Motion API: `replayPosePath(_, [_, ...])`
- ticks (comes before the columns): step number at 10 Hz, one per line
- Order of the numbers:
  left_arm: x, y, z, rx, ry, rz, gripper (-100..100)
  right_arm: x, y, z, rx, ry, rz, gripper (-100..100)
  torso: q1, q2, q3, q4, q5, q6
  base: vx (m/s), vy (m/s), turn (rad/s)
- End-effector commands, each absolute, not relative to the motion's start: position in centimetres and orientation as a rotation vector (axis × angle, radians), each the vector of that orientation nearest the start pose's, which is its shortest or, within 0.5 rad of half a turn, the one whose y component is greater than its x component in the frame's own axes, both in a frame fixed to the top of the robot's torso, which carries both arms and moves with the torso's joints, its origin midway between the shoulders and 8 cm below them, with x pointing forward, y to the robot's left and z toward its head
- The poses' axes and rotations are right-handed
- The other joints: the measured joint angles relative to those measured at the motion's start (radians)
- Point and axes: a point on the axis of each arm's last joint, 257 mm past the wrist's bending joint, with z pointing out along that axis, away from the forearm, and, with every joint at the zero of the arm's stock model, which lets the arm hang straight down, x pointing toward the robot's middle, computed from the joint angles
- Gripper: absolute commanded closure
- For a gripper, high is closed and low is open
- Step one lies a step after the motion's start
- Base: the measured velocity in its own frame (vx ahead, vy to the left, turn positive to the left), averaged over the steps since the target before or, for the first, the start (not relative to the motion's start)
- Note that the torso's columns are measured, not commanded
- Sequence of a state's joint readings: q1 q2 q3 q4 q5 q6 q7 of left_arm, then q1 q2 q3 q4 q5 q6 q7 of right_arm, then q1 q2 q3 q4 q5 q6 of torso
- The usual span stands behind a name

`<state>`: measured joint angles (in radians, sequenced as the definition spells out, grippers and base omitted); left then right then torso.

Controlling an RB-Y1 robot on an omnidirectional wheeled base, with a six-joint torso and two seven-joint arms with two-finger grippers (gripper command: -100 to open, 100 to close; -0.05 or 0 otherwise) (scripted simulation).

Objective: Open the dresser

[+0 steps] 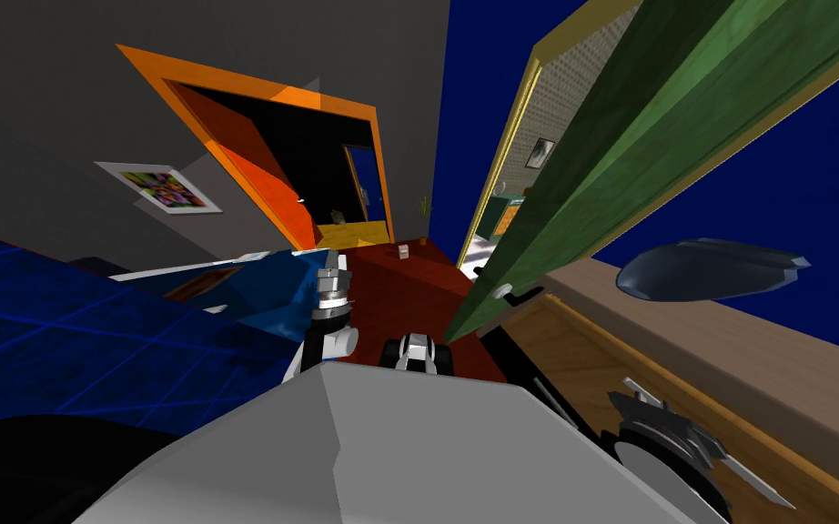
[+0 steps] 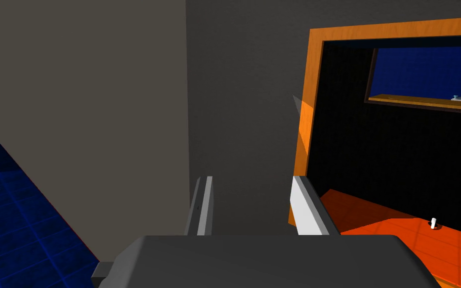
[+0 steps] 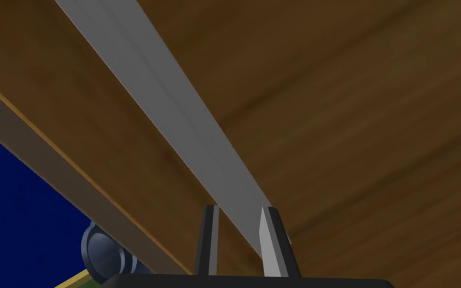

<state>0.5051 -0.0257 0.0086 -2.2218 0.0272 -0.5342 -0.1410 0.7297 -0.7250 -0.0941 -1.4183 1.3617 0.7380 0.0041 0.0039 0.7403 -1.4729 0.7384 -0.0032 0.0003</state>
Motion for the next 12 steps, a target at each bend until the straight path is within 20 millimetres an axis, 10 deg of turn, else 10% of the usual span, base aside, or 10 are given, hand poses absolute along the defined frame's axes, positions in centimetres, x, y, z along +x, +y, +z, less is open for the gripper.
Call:
replayPosePath(1, [34.7, 29.0, 0.4, -0.662, 0.629, -1.170, 0, 12.8, -71.9, -29.4, 0.050, 1.943, -1.437, 100, -0.003, -0.002, -0.002, 0.000, 0.001, -0.001, -0.056, 0.188, -0.040])
replayPosePath(7, [34.7, 29.0, 0.4, -0.662, 0.629, -1.170, 0, 12.6, -71.4, -29.2, 0.030, 1.941, -1.437, 100, -0.007, -0.004, -0.003, -0.001, -0.001, -0.003, -0.051, 0.155, -0.041])
replayPosePath(8, [34.7, 29.1, 0.4, -0.662, 0.629, -1.170, 0, 12.2, -72.8, -28.1, 0.033, 1.944, -1.444, -100, -0.013, -0.006, -0.005, -0.001, 0.000, -0.003, -0.022, 0.065, 0.015])
replayPosePath(12, [34.7, 29.1, 0.4, -0.662, 0.629, -1.169, 0, 12.0, -76.1, -24.9, 0.038, 1.942, -1.457, -100, -0.002, -0.002, -0.003, 0.000, 0.004, 0.000, -0.005, 0.091, 0.020])
